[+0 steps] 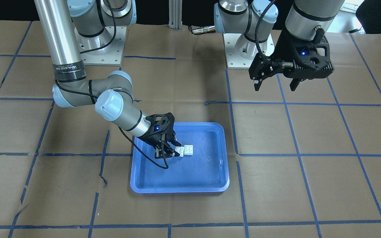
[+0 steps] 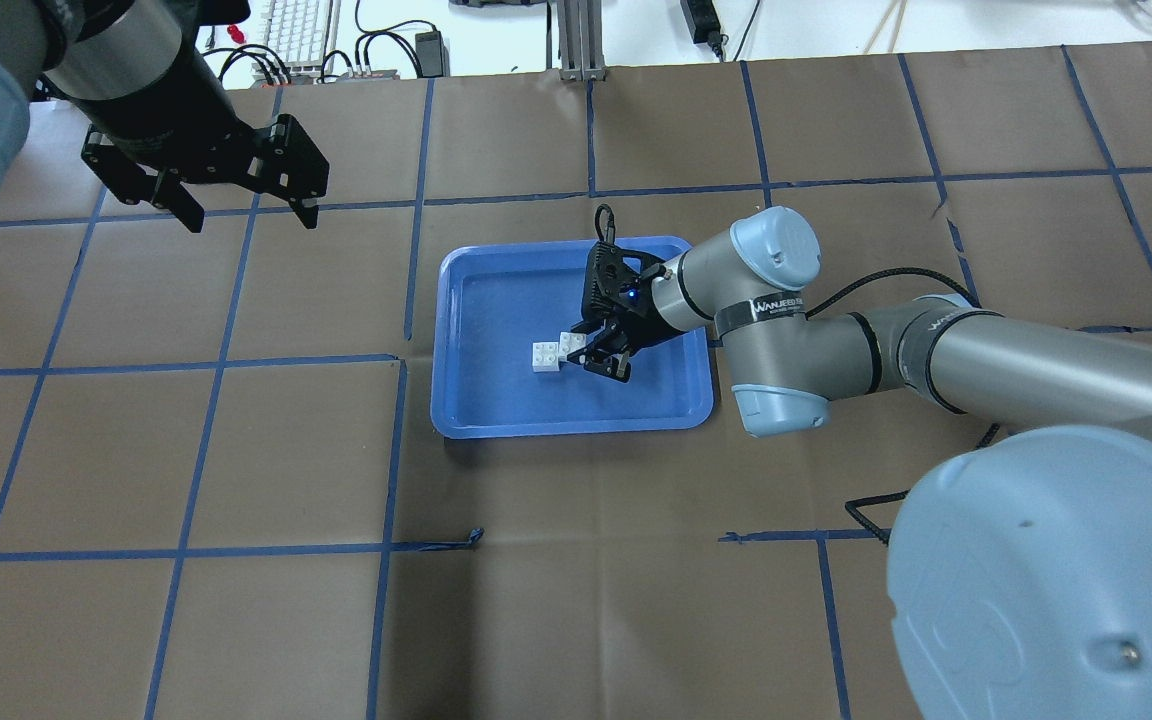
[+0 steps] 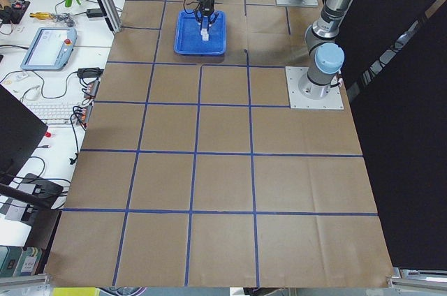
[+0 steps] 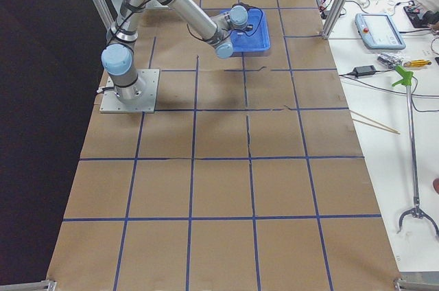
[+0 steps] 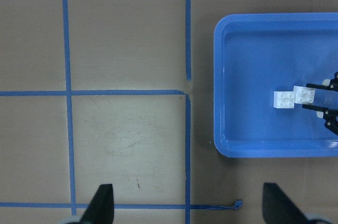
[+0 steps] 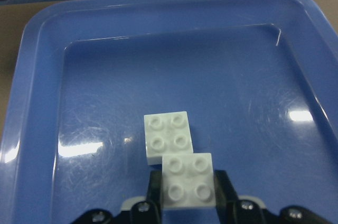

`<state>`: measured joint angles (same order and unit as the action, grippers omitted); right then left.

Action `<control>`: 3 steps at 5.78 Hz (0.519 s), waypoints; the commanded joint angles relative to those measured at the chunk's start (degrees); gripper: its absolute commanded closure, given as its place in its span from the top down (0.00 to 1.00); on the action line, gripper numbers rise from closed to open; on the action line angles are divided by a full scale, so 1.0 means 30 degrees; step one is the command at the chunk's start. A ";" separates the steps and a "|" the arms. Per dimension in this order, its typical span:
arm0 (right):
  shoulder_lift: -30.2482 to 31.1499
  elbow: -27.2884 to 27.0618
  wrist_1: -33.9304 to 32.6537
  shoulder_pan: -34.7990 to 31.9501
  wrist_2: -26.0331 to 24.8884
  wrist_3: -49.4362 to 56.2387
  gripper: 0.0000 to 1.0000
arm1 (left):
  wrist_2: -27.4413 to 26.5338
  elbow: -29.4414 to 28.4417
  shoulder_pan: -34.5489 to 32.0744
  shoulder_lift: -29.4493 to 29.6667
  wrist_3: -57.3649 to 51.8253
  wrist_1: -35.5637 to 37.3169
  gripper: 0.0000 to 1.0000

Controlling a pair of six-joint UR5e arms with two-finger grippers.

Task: Assemble white blocks and place on blue tray

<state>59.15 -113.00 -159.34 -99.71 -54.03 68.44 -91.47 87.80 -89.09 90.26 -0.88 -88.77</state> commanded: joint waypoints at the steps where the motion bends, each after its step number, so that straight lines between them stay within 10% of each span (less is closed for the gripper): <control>1: 0.0000 -0.0039 0.0029 -0.0073 0.0023 -0.0021 0.20 | 0.0022 -0.0029 -0.0009 0.0029 0.0000 0.0000 0.99; 3: 0.0000 -0.0069 0.0029 -0.0190 0.0023 -0.0021 0.20 | 0.0022 -0.0029 -0.0009 0.0058 0.0000 0.0000 0.99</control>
<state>59.15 -113.17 -159.26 -100.07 -53.97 68.38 -91.41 87.76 -89.08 90.38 -0.88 -88.77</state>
